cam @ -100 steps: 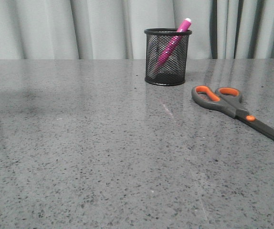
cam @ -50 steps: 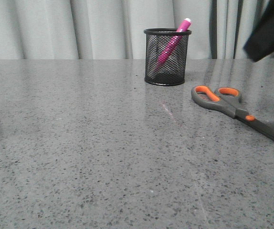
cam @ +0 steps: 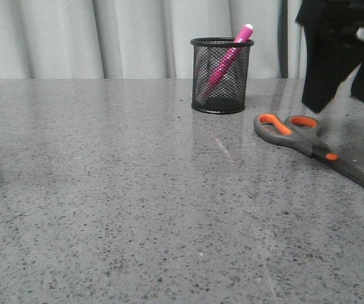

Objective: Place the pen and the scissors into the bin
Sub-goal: 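Move the right gripper down over the scissors handles, then close the right gripper on the scissors near the pivot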

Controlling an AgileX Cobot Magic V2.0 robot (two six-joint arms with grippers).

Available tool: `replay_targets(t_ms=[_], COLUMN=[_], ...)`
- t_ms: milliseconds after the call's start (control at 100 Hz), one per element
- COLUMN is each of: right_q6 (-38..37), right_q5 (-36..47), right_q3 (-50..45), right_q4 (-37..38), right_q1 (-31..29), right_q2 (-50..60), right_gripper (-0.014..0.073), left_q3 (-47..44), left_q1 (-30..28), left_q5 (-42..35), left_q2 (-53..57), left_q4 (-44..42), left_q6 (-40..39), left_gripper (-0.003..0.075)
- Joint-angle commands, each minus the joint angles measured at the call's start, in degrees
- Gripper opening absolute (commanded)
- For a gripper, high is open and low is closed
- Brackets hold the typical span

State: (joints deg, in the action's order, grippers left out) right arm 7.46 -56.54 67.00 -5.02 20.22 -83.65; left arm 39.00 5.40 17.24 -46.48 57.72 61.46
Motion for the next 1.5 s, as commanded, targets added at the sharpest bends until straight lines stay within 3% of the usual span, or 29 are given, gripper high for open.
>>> replay_targets(t_ms=[0, 1490], right_q6=[-0.61, -0.61], right_q5=[0.88, 6.53], right_q3=[1.94, 1.94], right_q4=[0.74, 2.58], right_q1=[0.15, 2.06], right_q2=[-0.09, -5.48], right_gripper=[0.0463, 0.0463], left_q3=[1.46, 1.46], left_q1=[0.53, 0.53], left_q5=[-2.53, -1.9], left_q2=[0.53, 0.53], left_q4=[1.65, 1.87], left_q6=[-0.2, -0.2], left_gripper=[-0.0019, -0.0019])
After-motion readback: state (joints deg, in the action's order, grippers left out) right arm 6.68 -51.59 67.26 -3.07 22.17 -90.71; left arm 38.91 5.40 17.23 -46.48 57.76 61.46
